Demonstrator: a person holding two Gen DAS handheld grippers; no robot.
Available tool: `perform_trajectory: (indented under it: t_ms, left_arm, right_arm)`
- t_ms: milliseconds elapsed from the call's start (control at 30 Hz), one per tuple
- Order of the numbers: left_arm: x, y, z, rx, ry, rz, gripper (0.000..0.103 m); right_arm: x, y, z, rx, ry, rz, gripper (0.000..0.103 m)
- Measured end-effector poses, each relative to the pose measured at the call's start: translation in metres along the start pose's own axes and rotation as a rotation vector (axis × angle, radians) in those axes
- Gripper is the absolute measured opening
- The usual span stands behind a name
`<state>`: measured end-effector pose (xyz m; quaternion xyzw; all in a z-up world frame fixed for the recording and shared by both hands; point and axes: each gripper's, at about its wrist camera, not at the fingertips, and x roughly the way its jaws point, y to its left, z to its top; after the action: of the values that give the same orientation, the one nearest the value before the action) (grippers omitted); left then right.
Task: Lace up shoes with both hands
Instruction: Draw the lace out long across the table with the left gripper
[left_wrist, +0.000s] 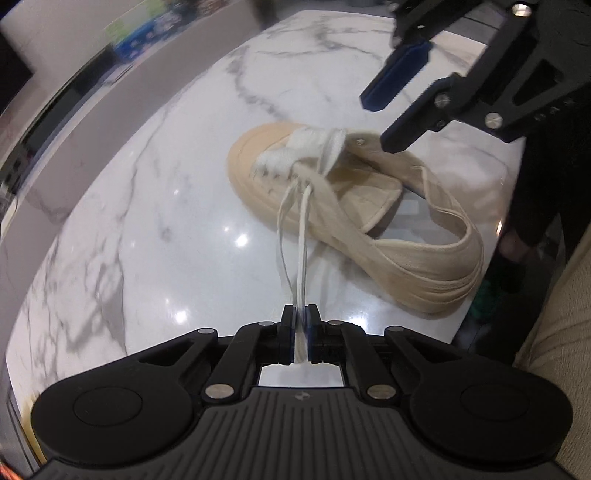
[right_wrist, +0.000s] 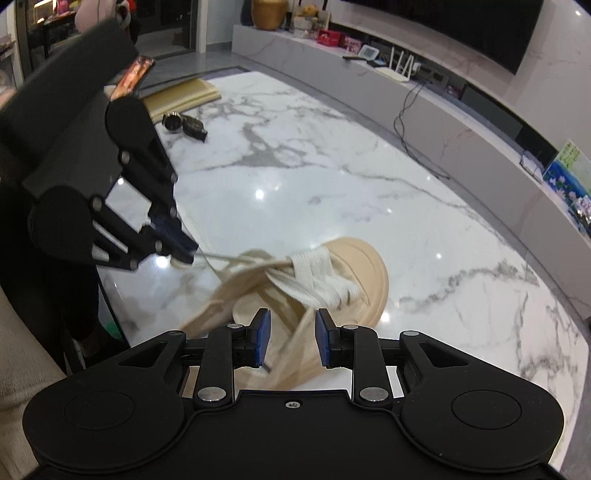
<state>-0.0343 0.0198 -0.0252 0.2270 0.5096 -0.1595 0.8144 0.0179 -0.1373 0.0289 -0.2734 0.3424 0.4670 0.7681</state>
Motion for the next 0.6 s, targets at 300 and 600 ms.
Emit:
perform_trajectory:
  t_ms: [300,600]
  left_arm:
    - [-0.020,0.031,-0.014,-0.375,0.004,0.014,0.033]
    - [-0.005,0.069,-0.027,-0.656,0.080,0.039,0.036]
  right_arm:
    - [0.013,0.020,0.021,-0.073,-0.019,0.076,0.017]
    - [0.021,0.021,0.029,-0.125,-0.032,0.037,0.018]
